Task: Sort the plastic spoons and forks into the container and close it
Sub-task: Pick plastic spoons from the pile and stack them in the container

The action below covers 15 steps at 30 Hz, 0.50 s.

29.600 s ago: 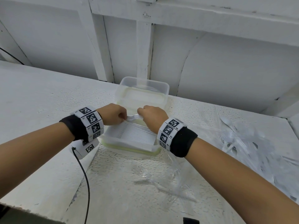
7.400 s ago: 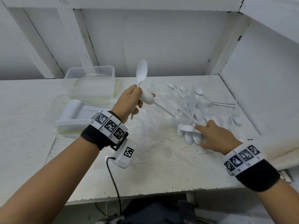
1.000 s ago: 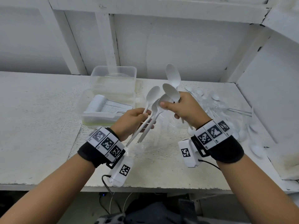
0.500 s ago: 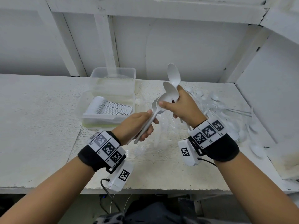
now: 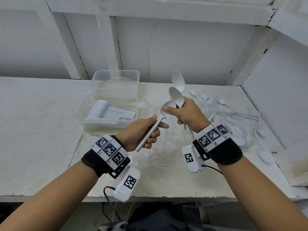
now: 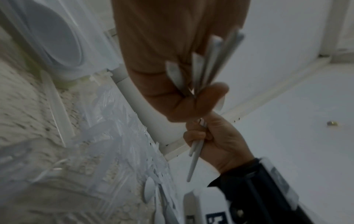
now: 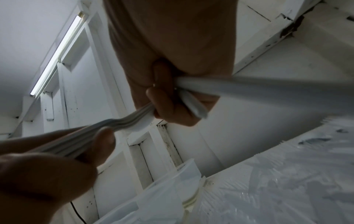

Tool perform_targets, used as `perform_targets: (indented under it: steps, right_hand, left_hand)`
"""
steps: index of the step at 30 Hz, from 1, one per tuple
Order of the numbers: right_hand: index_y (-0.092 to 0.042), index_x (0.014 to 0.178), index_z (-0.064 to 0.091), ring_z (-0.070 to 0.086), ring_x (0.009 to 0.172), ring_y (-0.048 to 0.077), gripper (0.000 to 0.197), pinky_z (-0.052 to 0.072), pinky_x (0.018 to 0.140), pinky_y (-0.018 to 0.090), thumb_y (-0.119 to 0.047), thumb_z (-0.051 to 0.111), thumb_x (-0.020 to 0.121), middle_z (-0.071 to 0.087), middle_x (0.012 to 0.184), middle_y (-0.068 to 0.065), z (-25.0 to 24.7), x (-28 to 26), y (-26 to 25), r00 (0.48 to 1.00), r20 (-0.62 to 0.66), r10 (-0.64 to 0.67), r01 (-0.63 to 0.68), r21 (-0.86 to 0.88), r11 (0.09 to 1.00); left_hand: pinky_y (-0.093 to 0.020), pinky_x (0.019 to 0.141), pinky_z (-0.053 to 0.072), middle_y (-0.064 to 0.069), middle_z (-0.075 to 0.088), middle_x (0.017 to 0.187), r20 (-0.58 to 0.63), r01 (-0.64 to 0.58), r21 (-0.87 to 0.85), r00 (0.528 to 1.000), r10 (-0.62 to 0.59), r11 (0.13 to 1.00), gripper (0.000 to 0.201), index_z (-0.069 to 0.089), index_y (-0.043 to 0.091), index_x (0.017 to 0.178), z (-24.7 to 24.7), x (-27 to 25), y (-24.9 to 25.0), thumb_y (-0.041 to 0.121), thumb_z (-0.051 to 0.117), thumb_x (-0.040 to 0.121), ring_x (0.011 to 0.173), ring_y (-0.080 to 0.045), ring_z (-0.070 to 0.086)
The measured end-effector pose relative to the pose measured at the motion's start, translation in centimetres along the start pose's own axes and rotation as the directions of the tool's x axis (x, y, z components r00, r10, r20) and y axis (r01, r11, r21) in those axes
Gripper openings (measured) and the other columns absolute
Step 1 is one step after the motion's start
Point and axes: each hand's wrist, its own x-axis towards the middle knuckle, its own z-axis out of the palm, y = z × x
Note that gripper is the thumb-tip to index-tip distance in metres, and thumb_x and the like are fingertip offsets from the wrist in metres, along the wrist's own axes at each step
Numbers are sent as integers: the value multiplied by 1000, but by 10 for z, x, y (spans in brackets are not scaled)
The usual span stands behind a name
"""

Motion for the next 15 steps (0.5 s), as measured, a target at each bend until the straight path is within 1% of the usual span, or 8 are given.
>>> perform_targets:
  steps: [2,4,7,9,10,12,14,15]
  right_hand:
    - [-5,92,57,43,54,10,21,39,42,18,-20,69,83,45,66,-1,2,1,2,1000,-22,21,-20,49,999]
    - [-11,92,54,43,56,10,21,38,43,20,-21,69,83,44,67,-2,4,2,4,999,-28,31,-29,67,997]
    - [-15,106,43,39,54,9,31,34,41,21,-29,63,87,42,72,-2,8,2,4,998,-52,43,-40,56,998]
    - [-18,114,31,34,50,9,33,30,38,20,-36,51,94,39,72,-1,10,2,4,992,-93,81,-72,93,993]
    - [-20,113,29,32,48,9,29,29,37,19,-36,45,96,38,71,0,11,1,5,989,-112,98,-87,106,991]
    - [-20,107,32,33,48,10,17,30,37,19,-32,39,98,38,69,0,13,-1,7,984,-149,98,-84,98,992]
    - [-18,94,40,38,49,10,9,34,40,20,-27,40,99,43,68,1,17,-6,9,979,-192,62,-43,105,994]
    - [-18,87,43,41,49,10,13,38,41,20,-24,42,98,46,67,1,20,-8,10,976,-213,42,-21,99,995]
  left_hand:
    - [-17,38,35,4,42,55,10,7,-33,1000,-7,999,42,59,10,104,1,1,3,40,30,99,42,-7,38]
    - [-17,38,37,5,45,55,20,0,0,1000,0,1000,35,57,10,102,1,2,4,34,32,100,41,-7,41]
    - [-15,36,31,4,43,56,-5,-11,47,1000,12,999,27,55,13,97,-1,5,3,30,34,100,39,-6,35]
    - [-15,37,27,3,39,60,-95,-26,54,995,31,998,24,55,14,95,-2,10,2,28,35,100,39,-5,32]
    - [-15,37,26,3,38,61,-156,-39,62,987,48,997,24,55,14,94,-2,13,2,26,35,101,40,-5,31]
    - [-16,37,25,2,37,63,-261,-73,59,961,86,996,24,55,13,91,0,17,1,22,35,101,40,-5,32]
    - [-16,38,27,1,38,63,-318,-124,10,940,121,992,23,54,12,89,5,21,1,20,36,101,42,-5,34]
    - [-16,39,29,0,40,64,-340,-153,-20,930,137,988,23,53,12,88,8,23,0,20,36,101,43,-6,36]
